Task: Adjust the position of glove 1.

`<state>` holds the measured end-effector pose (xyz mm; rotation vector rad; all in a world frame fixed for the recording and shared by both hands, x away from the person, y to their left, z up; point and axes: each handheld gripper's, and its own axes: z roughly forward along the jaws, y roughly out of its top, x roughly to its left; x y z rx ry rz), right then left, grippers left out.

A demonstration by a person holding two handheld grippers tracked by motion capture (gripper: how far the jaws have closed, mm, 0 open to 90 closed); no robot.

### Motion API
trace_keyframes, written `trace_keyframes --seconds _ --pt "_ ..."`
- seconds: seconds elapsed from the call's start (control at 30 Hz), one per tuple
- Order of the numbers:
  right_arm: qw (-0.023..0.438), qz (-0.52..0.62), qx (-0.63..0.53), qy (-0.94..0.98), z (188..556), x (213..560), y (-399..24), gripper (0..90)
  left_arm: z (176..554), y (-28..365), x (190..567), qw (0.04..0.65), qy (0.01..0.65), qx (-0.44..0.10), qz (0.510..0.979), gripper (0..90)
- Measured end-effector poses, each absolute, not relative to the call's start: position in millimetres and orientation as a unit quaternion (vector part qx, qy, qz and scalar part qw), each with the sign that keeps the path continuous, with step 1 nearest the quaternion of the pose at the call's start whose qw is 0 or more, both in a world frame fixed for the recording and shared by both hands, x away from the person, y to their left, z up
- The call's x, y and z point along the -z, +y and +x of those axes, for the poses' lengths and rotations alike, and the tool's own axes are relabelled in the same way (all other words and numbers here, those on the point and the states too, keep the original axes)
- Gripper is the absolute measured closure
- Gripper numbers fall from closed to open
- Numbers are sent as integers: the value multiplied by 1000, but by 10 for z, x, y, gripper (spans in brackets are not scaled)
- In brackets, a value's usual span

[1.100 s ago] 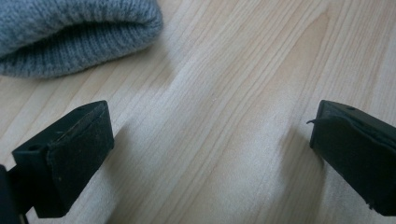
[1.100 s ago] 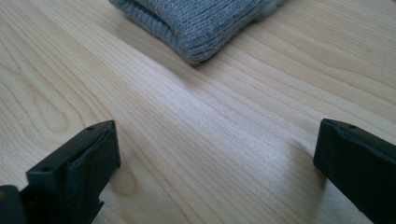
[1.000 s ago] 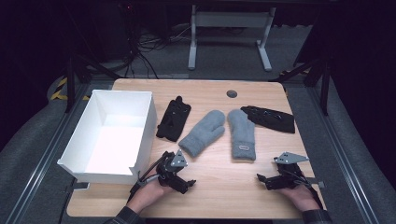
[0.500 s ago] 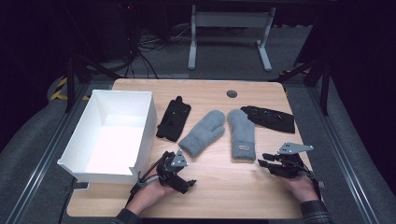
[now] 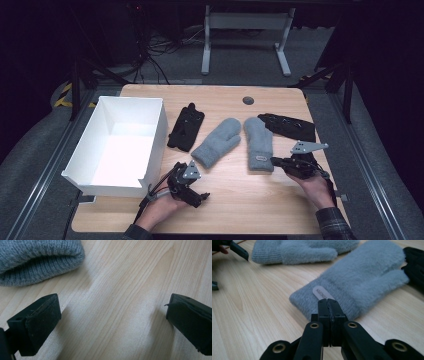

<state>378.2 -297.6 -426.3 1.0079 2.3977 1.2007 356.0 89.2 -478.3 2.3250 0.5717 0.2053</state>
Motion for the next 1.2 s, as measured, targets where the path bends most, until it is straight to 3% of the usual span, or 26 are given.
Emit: trace_keyframes --seconds 0.53,1.2 --pt "129 336 -413 837 4141 4312 -2834 900 3560 892 4784 361 222 -80 902 1" --pt "95 293 -404 861 4104 4400 -2593 900 3534 891 4787 362 234 -83 899 2"
